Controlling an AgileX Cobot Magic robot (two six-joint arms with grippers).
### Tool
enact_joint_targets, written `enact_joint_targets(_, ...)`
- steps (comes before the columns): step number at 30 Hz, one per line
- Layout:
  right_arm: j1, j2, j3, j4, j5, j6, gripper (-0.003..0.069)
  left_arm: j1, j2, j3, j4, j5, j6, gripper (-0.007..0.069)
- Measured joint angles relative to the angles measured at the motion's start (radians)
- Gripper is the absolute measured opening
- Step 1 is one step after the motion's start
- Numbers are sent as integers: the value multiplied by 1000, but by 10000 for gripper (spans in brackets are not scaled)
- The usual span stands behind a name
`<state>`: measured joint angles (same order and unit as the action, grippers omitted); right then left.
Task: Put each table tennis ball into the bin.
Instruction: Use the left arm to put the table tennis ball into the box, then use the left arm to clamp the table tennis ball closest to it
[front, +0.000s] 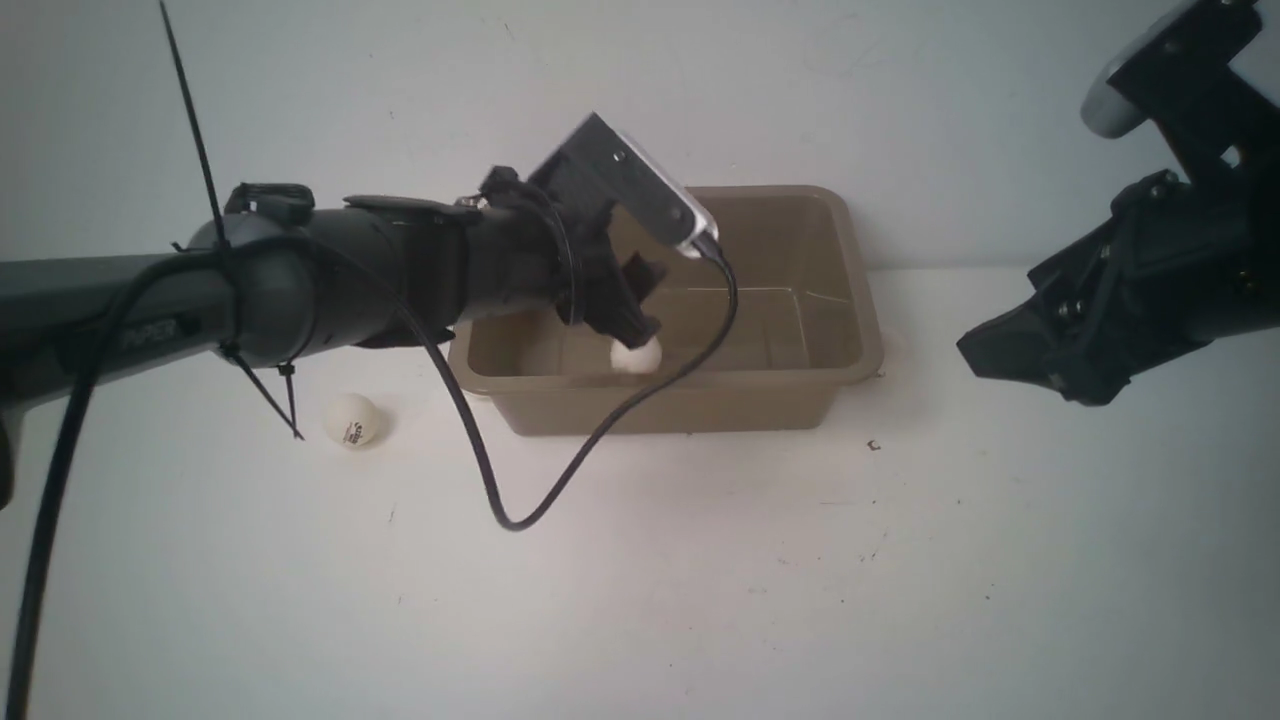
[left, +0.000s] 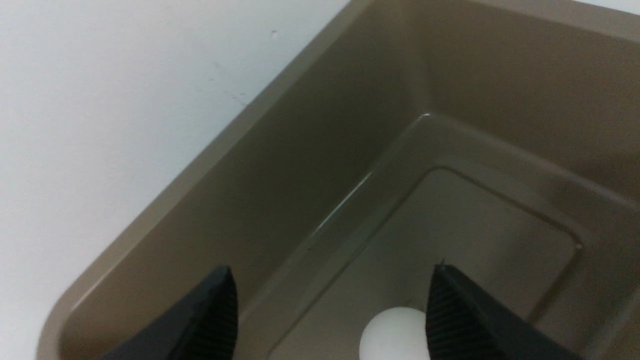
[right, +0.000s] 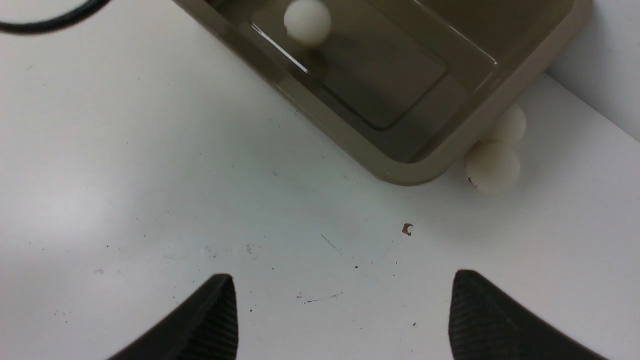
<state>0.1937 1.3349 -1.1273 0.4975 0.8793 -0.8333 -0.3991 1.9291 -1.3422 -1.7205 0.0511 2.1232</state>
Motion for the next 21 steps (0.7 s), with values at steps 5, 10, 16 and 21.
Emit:
enact_joint_targets(5, 0, 0, 0, 0, -41, -4, 513, -3, -74, 0, -4, -34, -111, 459)
enact_joint_targets(10, 0, 0, 0, 0, -75, -4, 513, -35, -175, 0, -4, 4, -226, 459)
enact_joint_targets(16, 0, 0, 0, 45, -203, -7, 513, -105, -276, 78, -4, 33, -320, 459)
enact_joint_targets(21, 0, 0, 0, 52, -313, 3, 513, -121, -316, 205, -4, 67, -378, 459)
